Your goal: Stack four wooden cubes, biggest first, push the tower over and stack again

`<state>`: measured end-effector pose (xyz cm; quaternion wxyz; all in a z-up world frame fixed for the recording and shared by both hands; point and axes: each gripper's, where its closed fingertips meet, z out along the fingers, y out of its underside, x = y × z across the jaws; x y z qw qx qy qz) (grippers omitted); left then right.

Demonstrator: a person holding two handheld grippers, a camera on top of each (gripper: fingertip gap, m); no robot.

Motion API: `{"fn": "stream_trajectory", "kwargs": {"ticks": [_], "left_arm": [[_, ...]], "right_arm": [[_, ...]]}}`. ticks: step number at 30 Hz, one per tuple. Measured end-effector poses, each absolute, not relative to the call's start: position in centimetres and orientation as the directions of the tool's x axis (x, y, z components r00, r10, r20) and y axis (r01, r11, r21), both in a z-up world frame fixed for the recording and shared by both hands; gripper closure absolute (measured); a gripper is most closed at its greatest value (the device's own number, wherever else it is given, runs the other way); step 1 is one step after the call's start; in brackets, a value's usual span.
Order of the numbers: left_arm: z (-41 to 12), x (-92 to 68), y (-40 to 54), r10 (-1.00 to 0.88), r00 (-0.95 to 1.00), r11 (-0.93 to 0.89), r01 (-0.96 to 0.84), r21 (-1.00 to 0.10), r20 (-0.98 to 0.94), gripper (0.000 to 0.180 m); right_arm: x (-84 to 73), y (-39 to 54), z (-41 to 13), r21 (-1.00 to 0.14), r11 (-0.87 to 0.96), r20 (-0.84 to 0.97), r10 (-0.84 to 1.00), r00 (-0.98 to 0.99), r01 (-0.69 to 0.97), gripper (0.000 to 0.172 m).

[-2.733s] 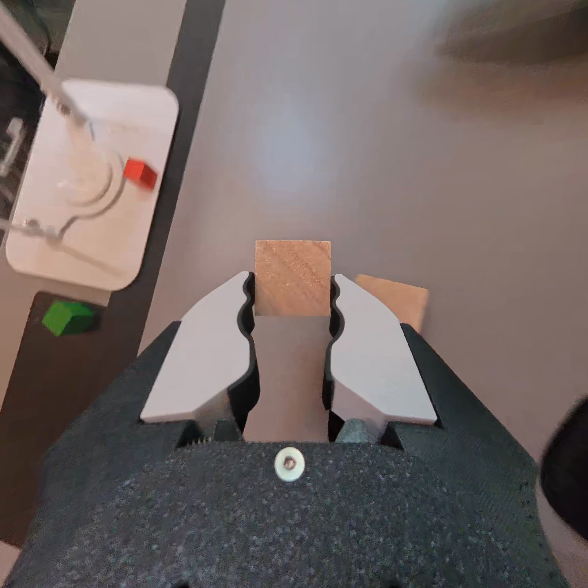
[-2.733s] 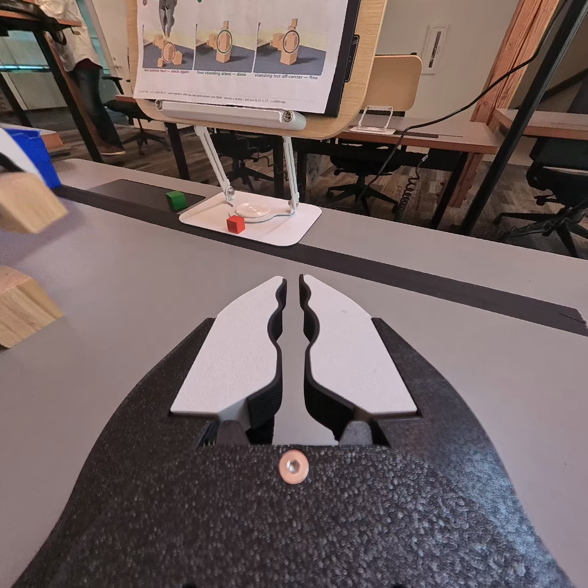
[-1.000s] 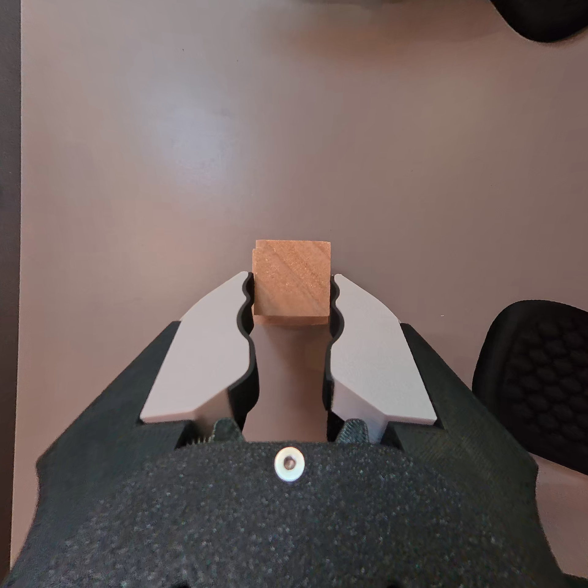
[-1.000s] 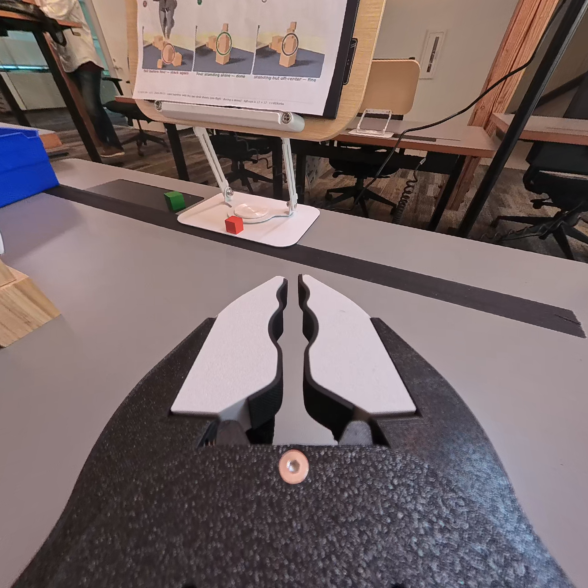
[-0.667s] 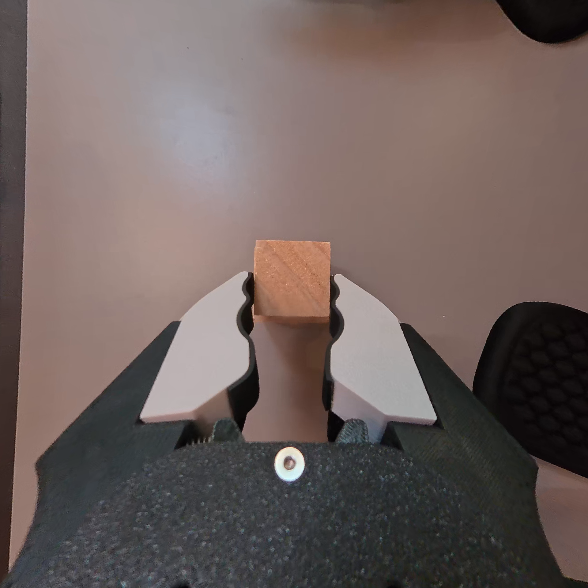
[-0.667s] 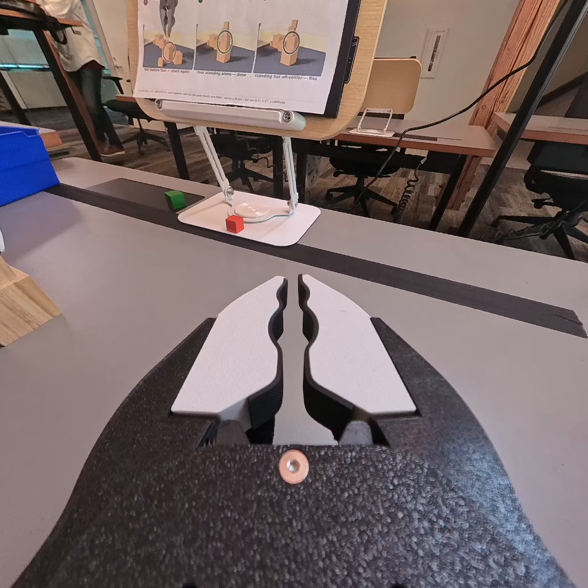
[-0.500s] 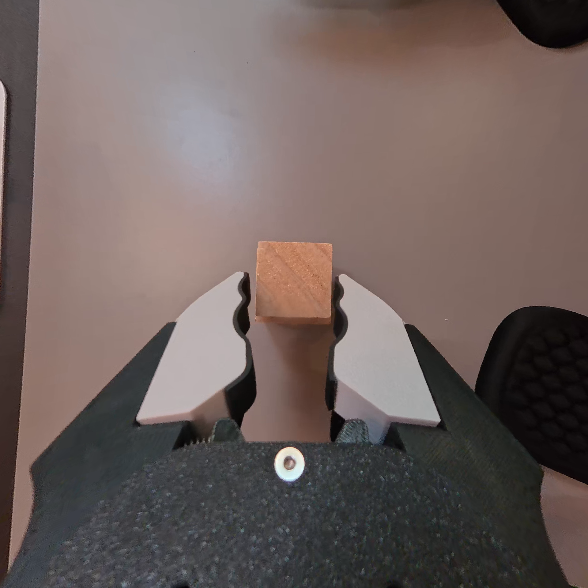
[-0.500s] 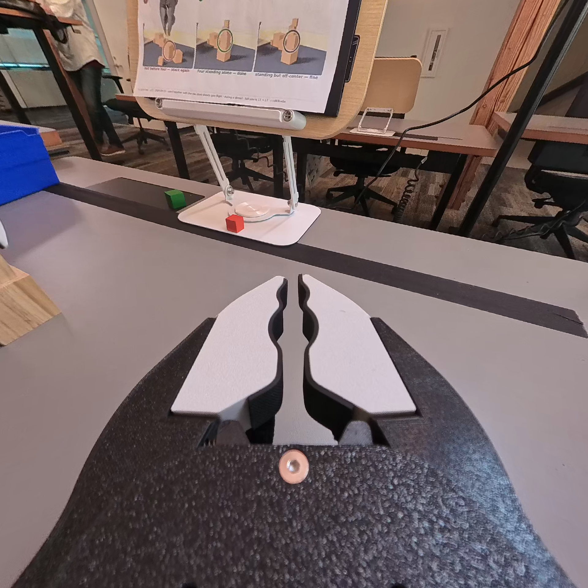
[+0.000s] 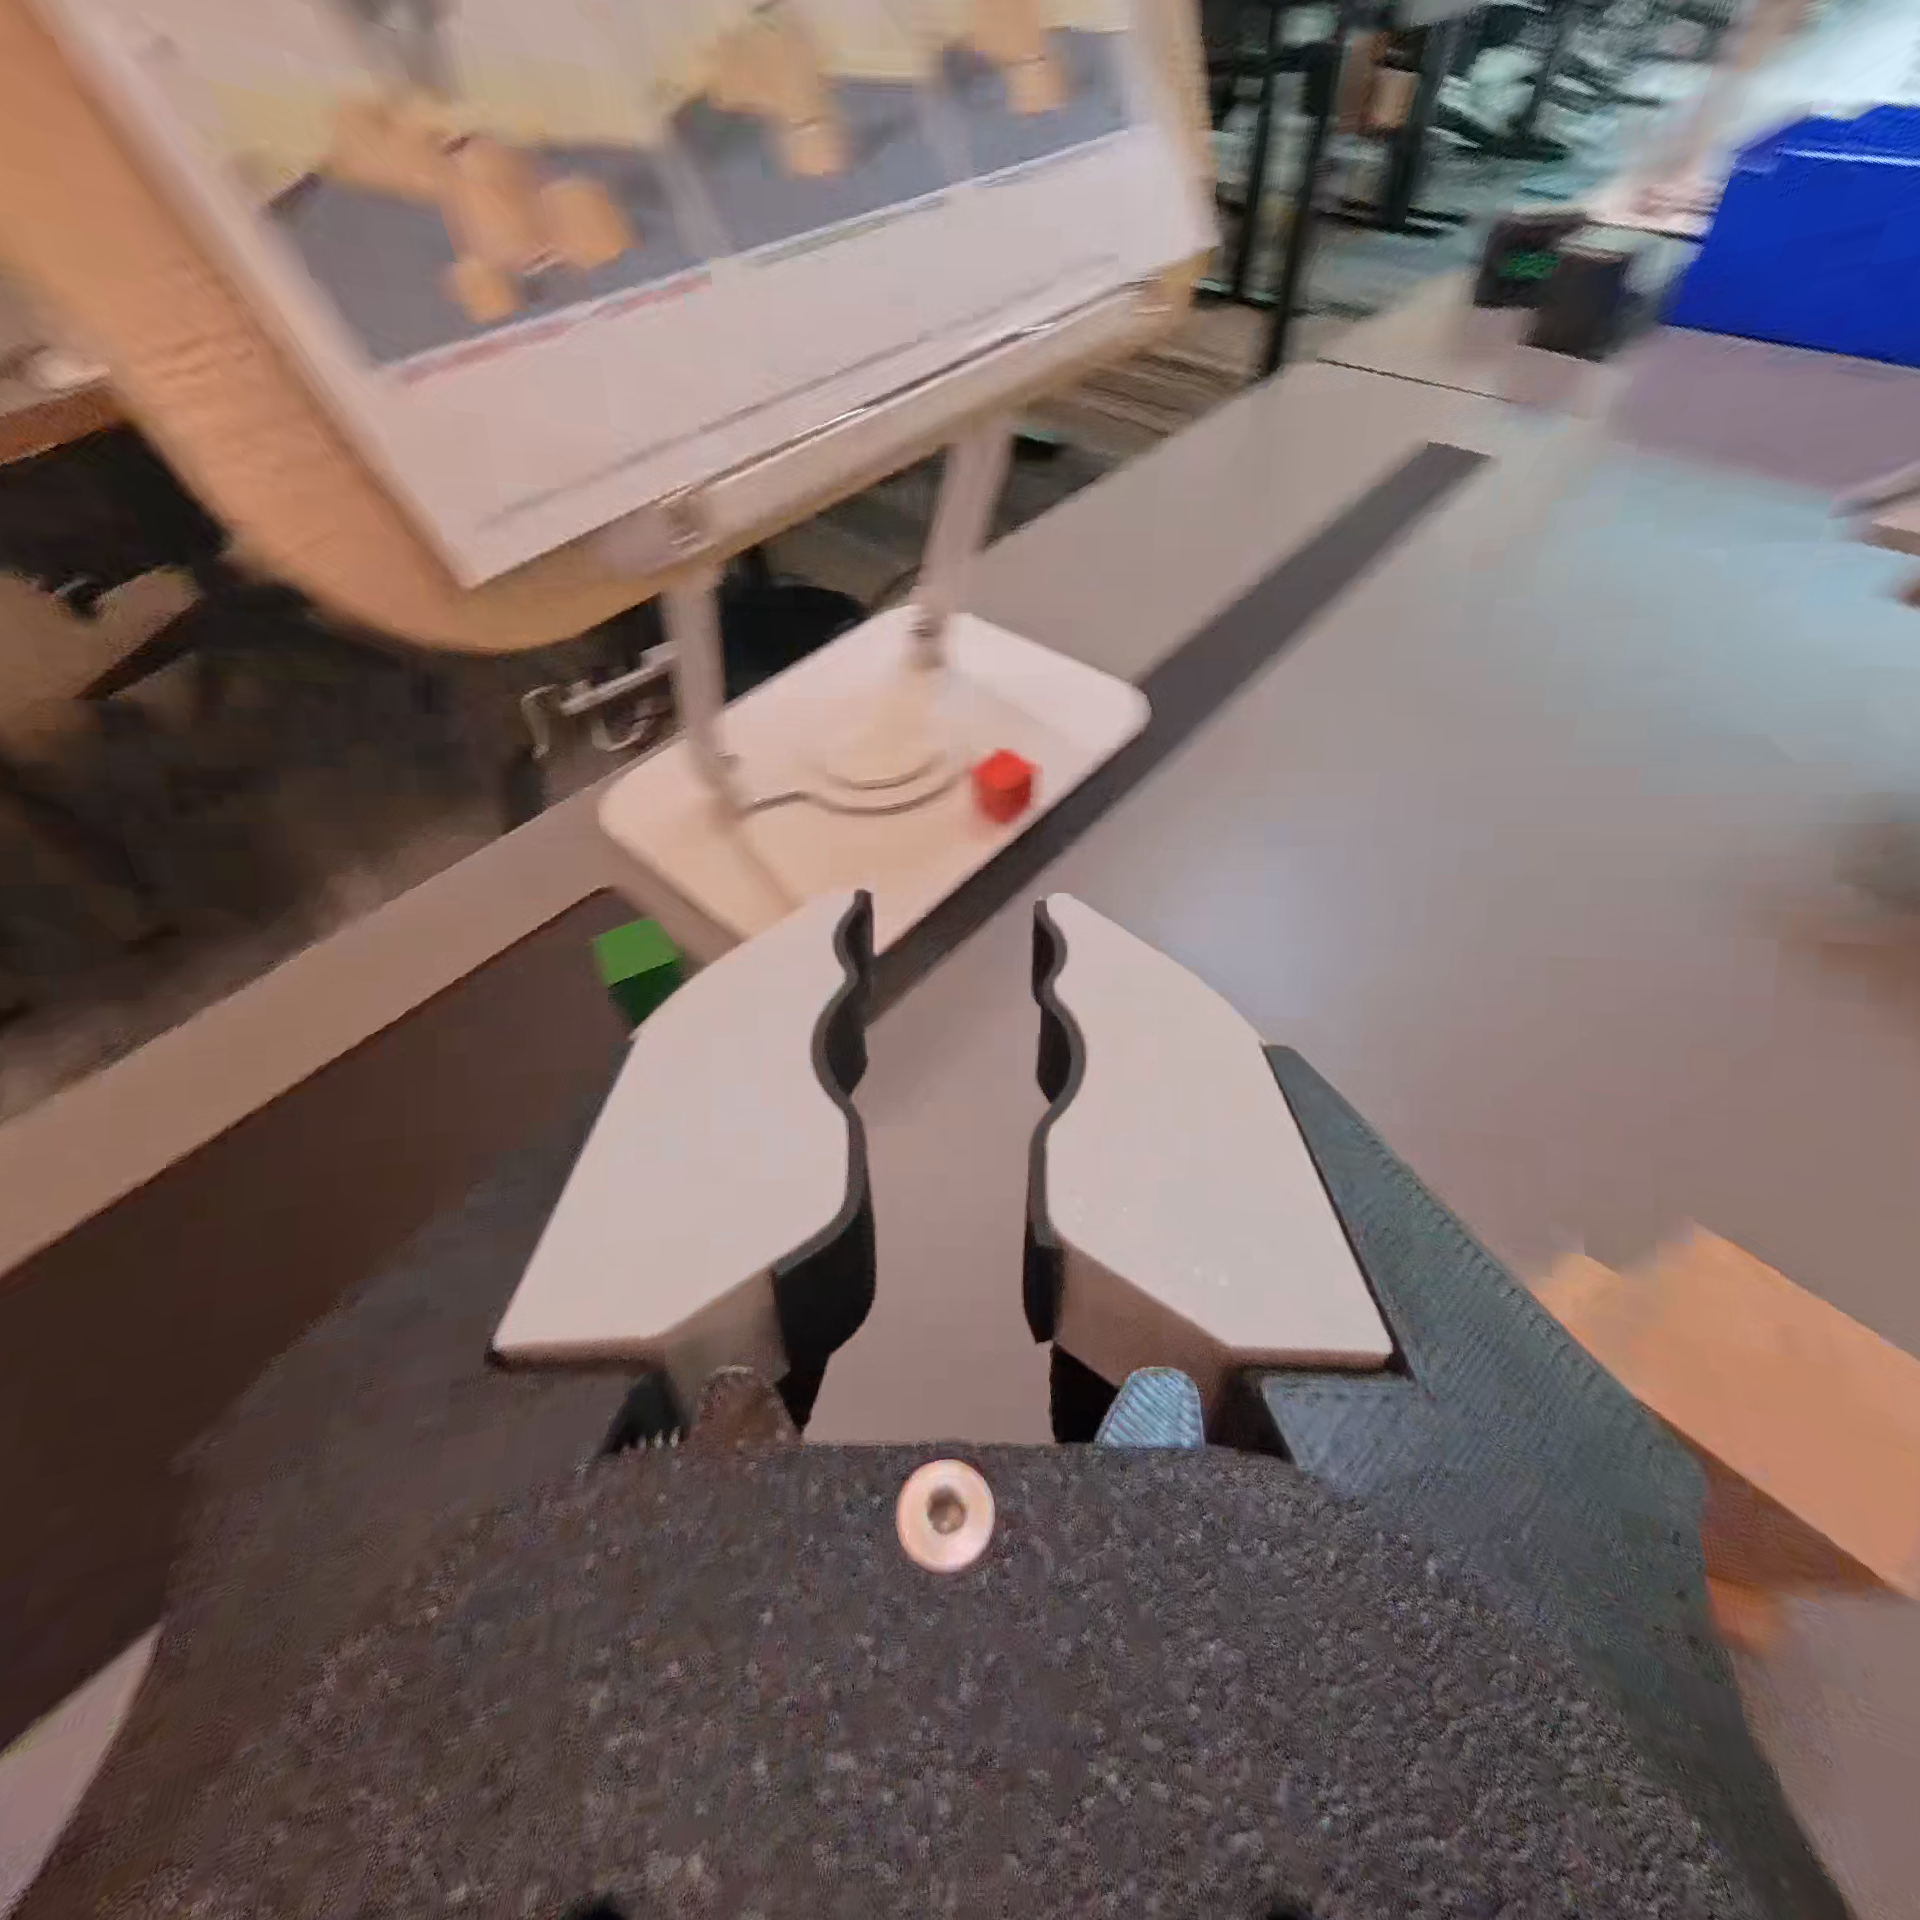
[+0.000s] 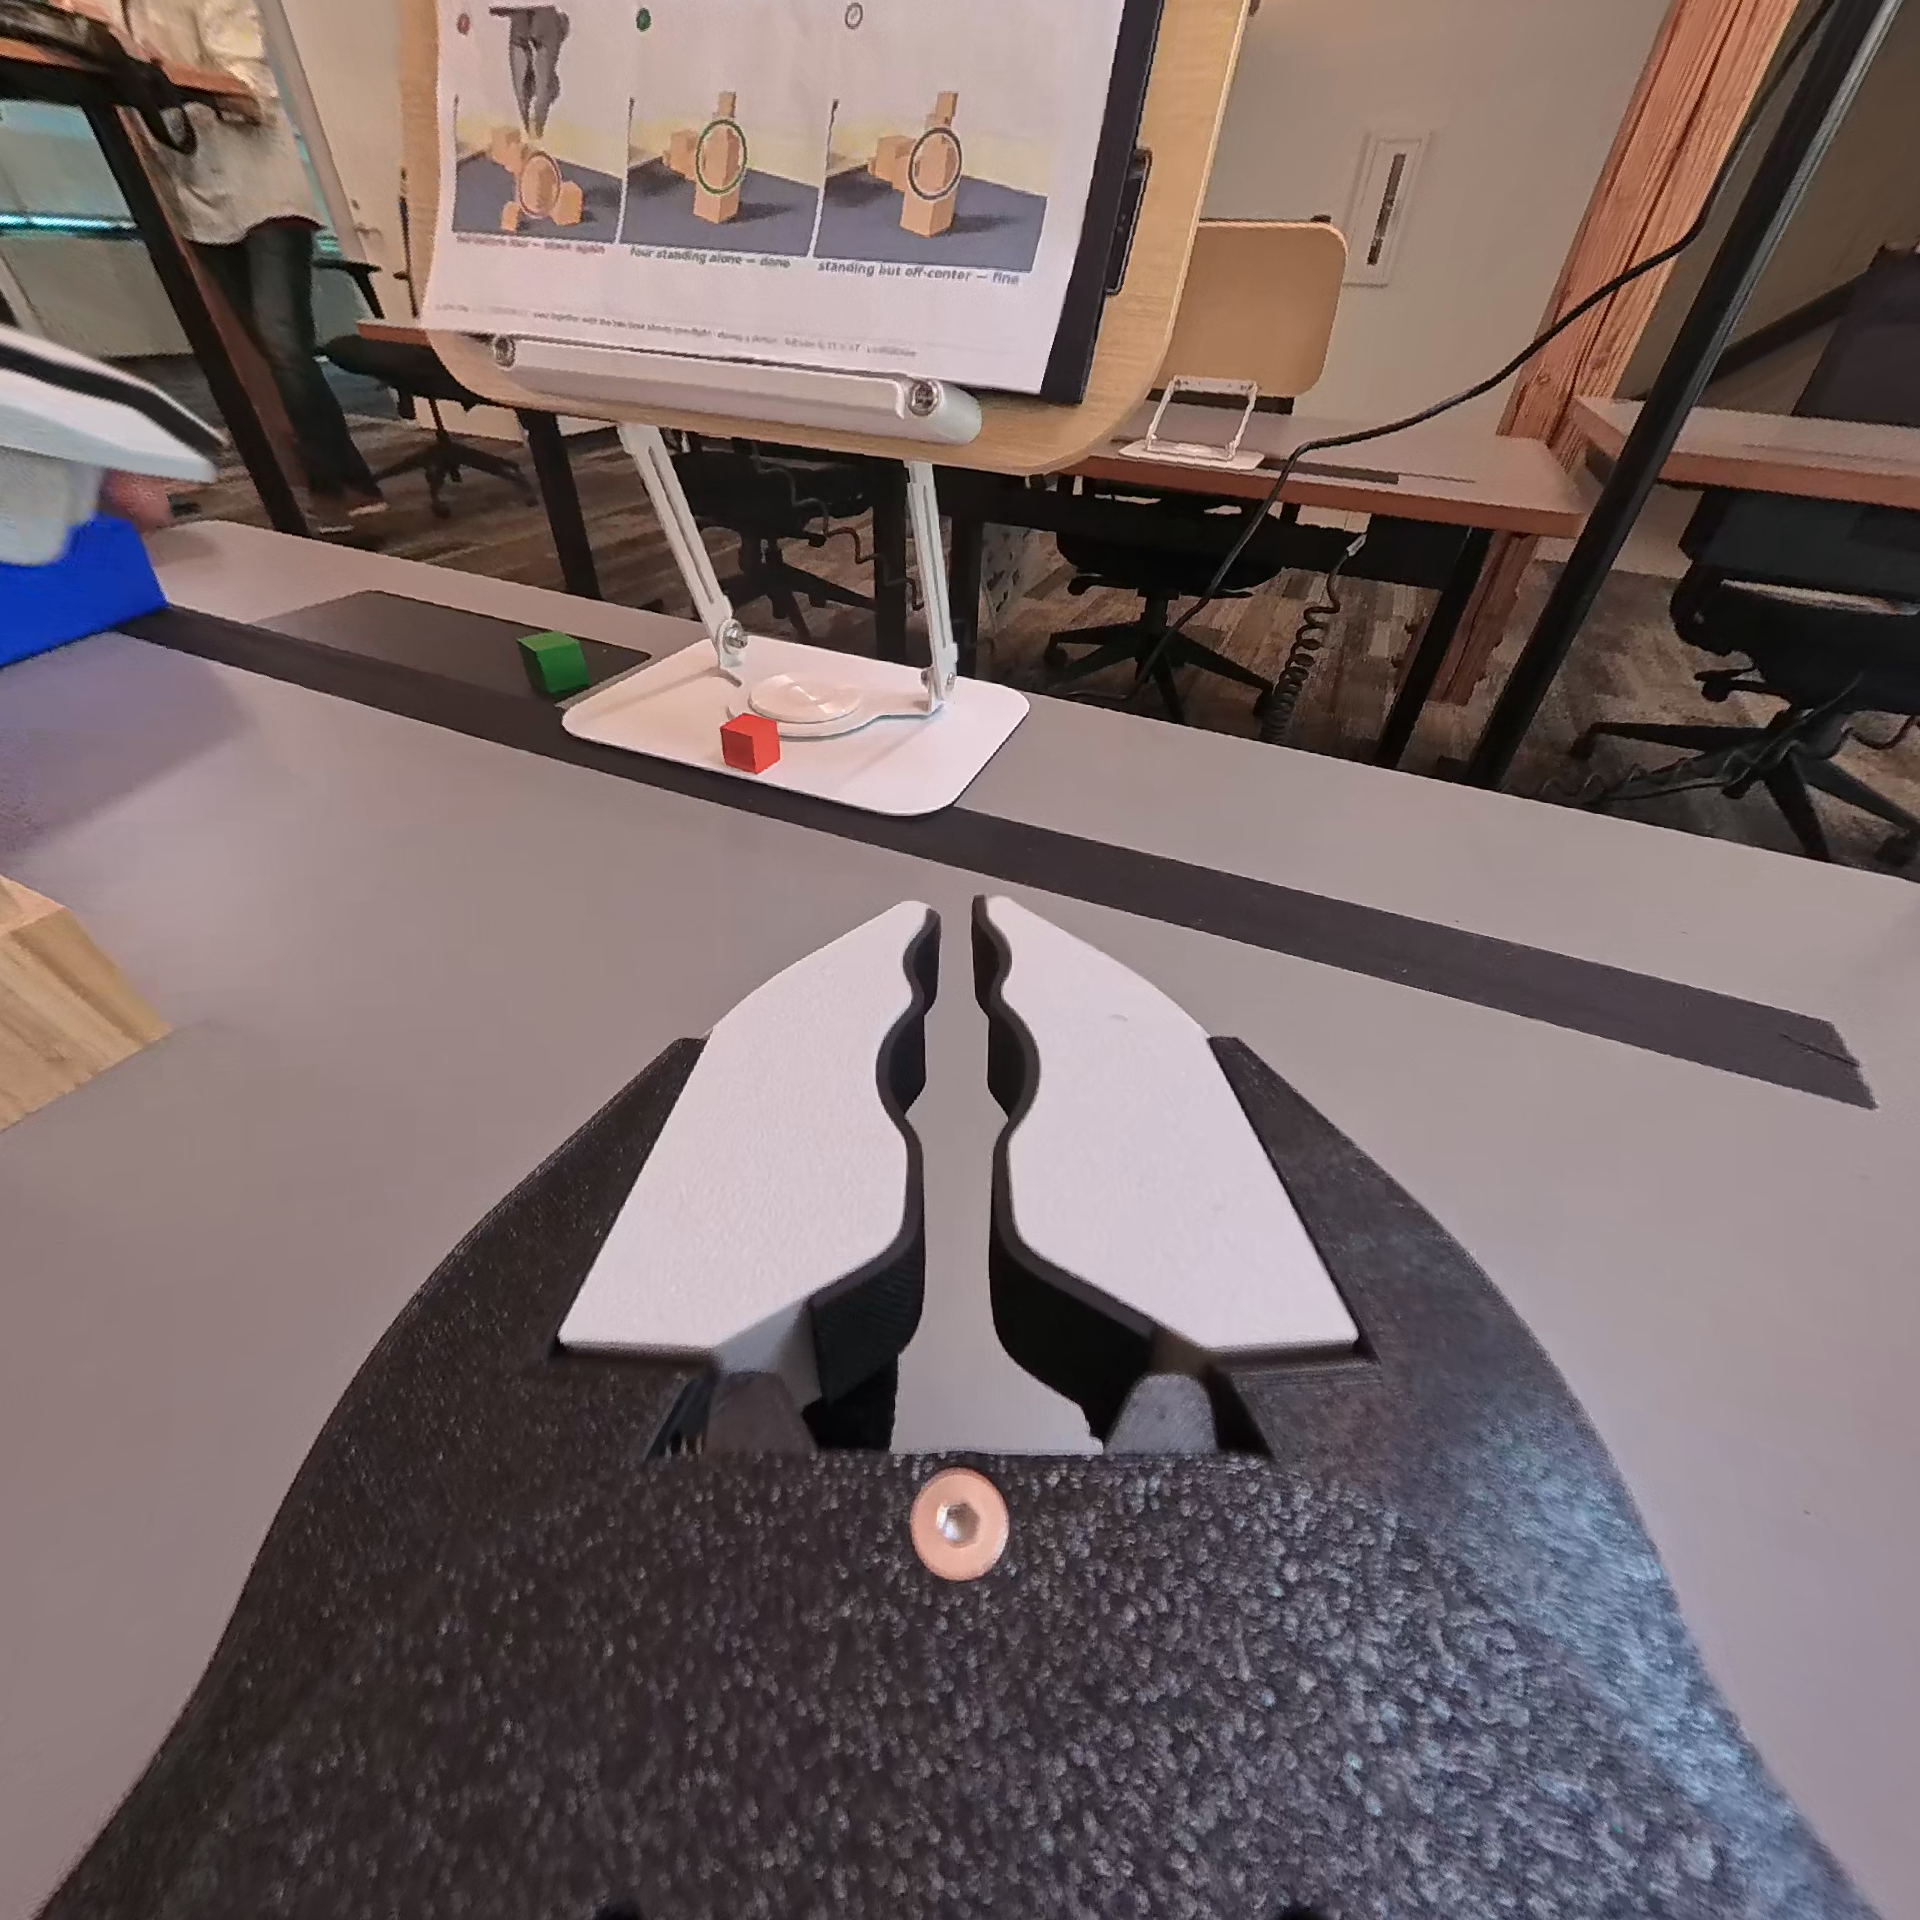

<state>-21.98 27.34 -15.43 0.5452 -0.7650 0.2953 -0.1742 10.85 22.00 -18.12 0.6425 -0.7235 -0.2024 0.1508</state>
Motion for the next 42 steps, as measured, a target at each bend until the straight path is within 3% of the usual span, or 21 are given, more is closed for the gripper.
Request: {"fn": "stream_trajectory", "kwargs": {"ticks": [2,6,14,20,22,26,29,32,34,39,42], "left_arm": [[-17.1,-25.0,30.6,-0.443,0.896,-0.283,-0.182,-0.942,-0.041,0.177],[-21.2,-27.3,34.4,-0.248,0.969,-0.367,-0.085,-0.926,0.009,0.180],[-26.5,-27.0,39.6,-0.140,0.984,-0.496,-0.163,-0.853,-0.107,0.134],[-28.2,-26.6,41.8,-0.152,0.981,-0.589,-0.188,-0.786,-0.121,0.132],[-28.5,-26.3,41.9,-0.184,0.972,-0.600,-0.227,-0.767,-0.144,0.151],[-26.8,-26.4,40.8,-0.227,0.966,-0.553,-0.234,-0.799,-0.126,0.151],[-23.9,-26.0,38.1,-0.363,0.929,-0.465,-0.252,-0.849,-0.076,0.152],[-20.1,-23.1,32.3,-0.655,0.755,-0.309,-0.297,-0.904,-0.025,0.152],[-17.8,-20.4,26.3,-0.849,0.528,-0.232,-0.330,-0.915,0.024,0.152],[-14.8,-16.5,15.5,-0.985,0.175,-0.085,-0.434,-0.897,0.009,0.152],[-15.5,-15.5,13.0,-0.994,0.108,-0.040,-0.495,-0.868,-0.016,0.152]], "right_arm": [[11.2,21.9,-17.5,-0.993,-0.063,0.057,0.470,0.881,0.097,0.167],[12.1,21.9,-16.4,-0.997,-0.018,0.059,0.429,0.901,0.074,0.167],[12.4,22.1,-16.2,-0.998,-0.021,0.042,0.426,0.904,0.056,0.167],[12.4,22.3,-16.4,-0.998,-0.032,0.028,0.435,0.900,0.046,0.167],[12.4,22.3,-16.4,-0.998,-0.034,0.028,0.435,0.900,0.047,0.167],[12.6,22.3,-16.2,-0.999,-0.033,0.016,0.437,0.900,0.034,0.167],[12.4,22.2,-16.0,-0.999,-0.029,0.011,0.442,0.897,0.027,0.167],[12.1,22.0,-15.9,-0.999,-0.029,0.010,0.453,0.891,0.026,0.167],[11.7,22.0,-16.0,-0.999,-0.028,0.018,0.459,0.888,0.035,0.167],[11.1,21.9,-16.7,-0.997,-0.036,0.043,0.465,0.884,0.068,0.167],[11.1,21.8,-17.0,-0.996,-0.040,0.051,0.464,0.884,0.078,0.167]]}}
